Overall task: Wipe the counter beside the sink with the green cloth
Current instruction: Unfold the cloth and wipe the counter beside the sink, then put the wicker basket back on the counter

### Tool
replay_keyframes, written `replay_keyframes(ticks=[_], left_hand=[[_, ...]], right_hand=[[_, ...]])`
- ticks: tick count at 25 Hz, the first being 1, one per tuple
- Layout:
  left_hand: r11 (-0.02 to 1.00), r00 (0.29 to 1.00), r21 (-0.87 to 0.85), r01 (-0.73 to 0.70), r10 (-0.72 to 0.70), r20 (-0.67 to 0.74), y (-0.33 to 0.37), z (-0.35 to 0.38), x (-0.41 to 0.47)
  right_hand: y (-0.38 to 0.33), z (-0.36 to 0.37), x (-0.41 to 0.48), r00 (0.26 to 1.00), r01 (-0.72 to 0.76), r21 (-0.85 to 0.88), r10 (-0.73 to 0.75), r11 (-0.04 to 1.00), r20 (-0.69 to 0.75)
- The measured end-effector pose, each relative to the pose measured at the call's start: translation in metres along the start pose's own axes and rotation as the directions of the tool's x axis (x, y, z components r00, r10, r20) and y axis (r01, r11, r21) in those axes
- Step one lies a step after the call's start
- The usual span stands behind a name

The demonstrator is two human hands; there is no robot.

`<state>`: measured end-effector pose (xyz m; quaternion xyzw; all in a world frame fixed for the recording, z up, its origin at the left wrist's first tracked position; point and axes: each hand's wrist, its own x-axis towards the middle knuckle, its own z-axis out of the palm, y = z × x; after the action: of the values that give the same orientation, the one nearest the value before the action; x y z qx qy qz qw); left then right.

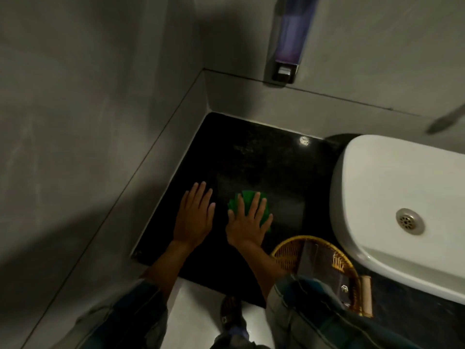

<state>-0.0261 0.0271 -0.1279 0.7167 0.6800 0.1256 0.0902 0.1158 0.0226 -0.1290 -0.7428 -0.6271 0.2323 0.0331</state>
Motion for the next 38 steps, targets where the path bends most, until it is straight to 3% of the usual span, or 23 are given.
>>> replay_keyframes(ticks=[3, 8, 12, 16, 18, 20, 23, 25, 27, 30, 32, 36, 38], left_hand=[[0.998, 0.997, 0.012, 0.057, -0.058, 0.054, 0.003, 0.014, 0.026], [0.998, 0.998, -0.003, 0.061, -0.06, 0.007, -0.007, 0.034, 0.026], [0.997, 0.997, 0.017, 0.075, -0.075, -0.029, -0.005, 0.038, 0.031], [0.996, 0.996, -0.023, 0.084, -0.084, 0.024, -0.008, 0.031, 0.032], [0.993, 0.994, -0.082, 0.084, -0.077, 0.076, -0.007, 0.027, 0.031], [0.987, 0.99, -0.136, 0.087, -0.071, 0.12, -0.002, 0.018, 0.032], [0.974, 0.983, -0.176, 0.143, -0.118, 0.14, 0.009, -0.005, 0.031], [0.946, 0.981, -0.273, 0.173, -0.14, 0.137, 0.021, -0.021, 0.022], [0.872, 0.952, -0.422, 0.247, -0.136, 0.276, 0.053, -0.037, -0.003], [0.84, 0.885, -0.477, 0.26, -0.009, 0.465, 0.103, -0.04, -0.045], [0.839, 0.862, -0.483, 0.252, 0.032, 0.505, 0.121, -0.035, -0.061], [0.868, 0.844, -0.435, 0.241, 0.034, 0.536, 0.126, -0.03, -0.078], [0.875, 0.87, -0.427, 0.23, 0.012, 0.493, 0.125, -0.029, -0.085]], right_hand=[[0.018, -0.028, 0.048, 0.988, -0.136, 0.071, 0.141, 0.988, -0.066], [0.03, -0.059, 0.136, 0.963, -0.234, 0.061, 0.24, 0.97, -0.124], [-0.036, -0.035, 0.154, 1.0, -0.024, 0.027, 0.024, 0.999, -0.018], [-0.069, -0.053, 0.149, 0.97, -0.141, 0.219, 0.09, 0.965, 0.226], [-0.051, -0.091, 0.133, 0.967, -0.11, 0.366, 0.014, 0.924, 0.254], [-0.018, -0.127, 0.093, 0.974, 0.031, 0.477, -0.133, 0.878, 0.182], [0.05, -0.169, 0.004, 0.929, 0.08, 0.604, -0.279, 0.793, 0.243], [0.102, -0.185, -0.045, 0.96, 0.091, 0.453, -0.2, 0.887, 0.197], [0.148, -0.198, -0.089, 0.975, -0.006, 0.208, -0.041, 0.978, 0.22], [0.188, -0.192, -0.126, 0.935, -0.239, -0.037, 0.24, 0.97, 0.262], [0.195, -0.179, -0.135, 0.912, -0.323, -0.017, 0.316, 0.946, 0.261], [0.197, -0.163, -0.139, 0.948, -0.289, 0.193, 0.253, 0.938, 0.193], [0.193, -0.166, -0.14, 0.957, -0.281, 0.272, 0.245, 0.92, 0.159]])
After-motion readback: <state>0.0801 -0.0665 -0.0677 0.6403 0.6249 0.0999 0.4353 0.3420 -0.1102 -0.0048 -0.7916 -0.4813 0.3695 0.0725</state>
